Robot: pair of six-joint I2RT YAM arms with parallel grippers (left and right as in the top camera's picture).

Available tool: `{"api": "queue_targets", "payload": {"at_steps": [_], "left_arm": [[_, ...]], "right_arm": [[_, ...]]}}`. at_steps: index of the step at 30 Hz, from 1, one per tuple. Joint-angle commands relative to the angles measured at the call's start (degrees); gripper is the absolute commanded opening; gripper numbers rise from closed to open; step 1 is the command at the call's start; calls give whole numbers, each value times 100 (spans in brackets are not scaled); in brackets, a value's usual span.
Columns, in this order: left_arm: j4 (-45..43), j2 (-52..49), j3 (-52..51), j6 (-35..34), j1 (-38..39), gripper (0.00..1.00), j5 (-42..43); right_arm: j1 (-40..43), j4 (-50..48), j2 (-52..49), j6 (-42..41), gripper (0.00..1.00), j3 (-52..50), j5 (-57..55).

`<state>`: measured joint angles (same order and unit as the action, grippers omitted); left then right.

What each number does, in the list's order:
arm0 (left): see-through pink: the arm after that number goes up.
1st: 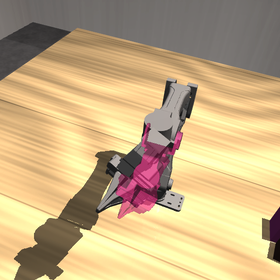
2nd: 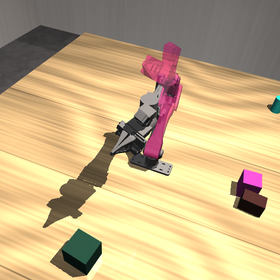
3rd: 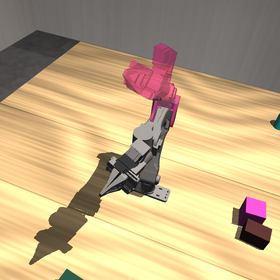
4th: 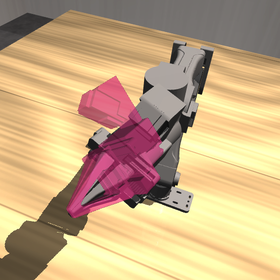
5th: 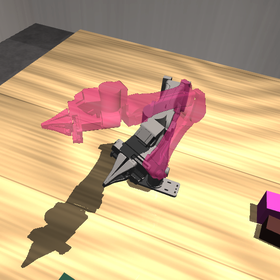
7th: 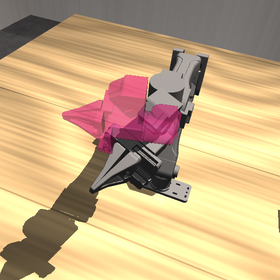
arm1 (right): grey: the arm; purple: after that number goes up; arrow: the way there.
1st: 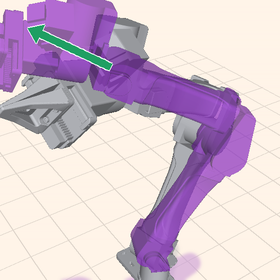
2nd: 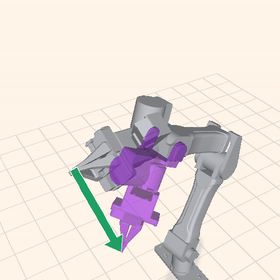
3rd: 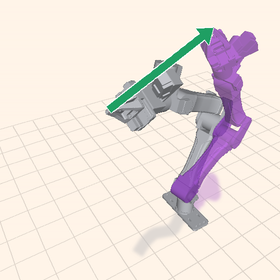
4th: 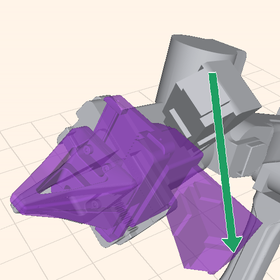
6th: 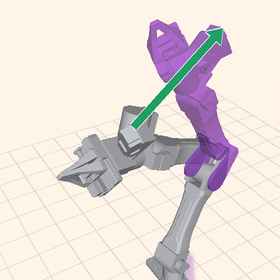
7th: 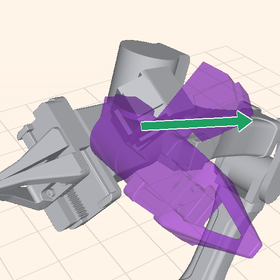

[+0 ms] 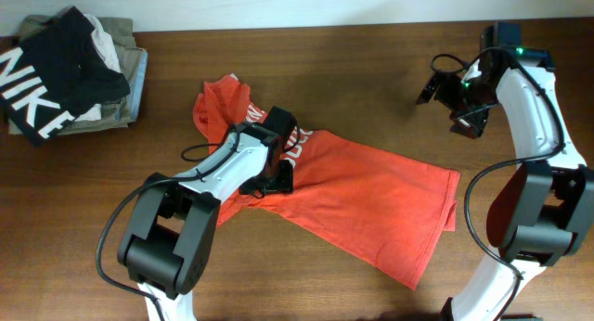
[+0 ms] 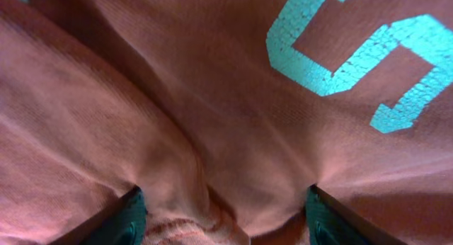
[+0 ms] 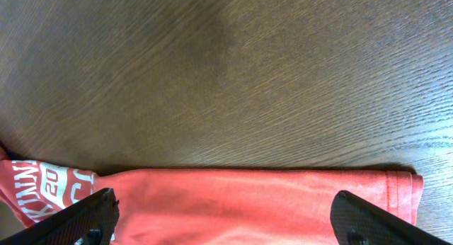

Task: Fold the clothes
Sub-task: 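Reach the left gripper to the shirt's upper part and grasp it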

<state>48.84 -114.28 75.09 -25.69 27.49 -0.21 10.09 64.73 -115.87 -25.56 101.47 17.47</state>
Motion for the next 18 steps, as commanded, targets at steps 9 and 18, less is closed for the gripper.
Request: {"api": "queue_targets", "payload": {"at_steps": [9, 18], "left_arm": [[483, -111, 601, 90, 11, 56, -608], [396, -339, 487, 90, 11, 37, -369]], "right_arm": [[7, 2, 140, -22, 99, 81, -13], [7, 2, 140, -22, 99, 81, -13]]}}
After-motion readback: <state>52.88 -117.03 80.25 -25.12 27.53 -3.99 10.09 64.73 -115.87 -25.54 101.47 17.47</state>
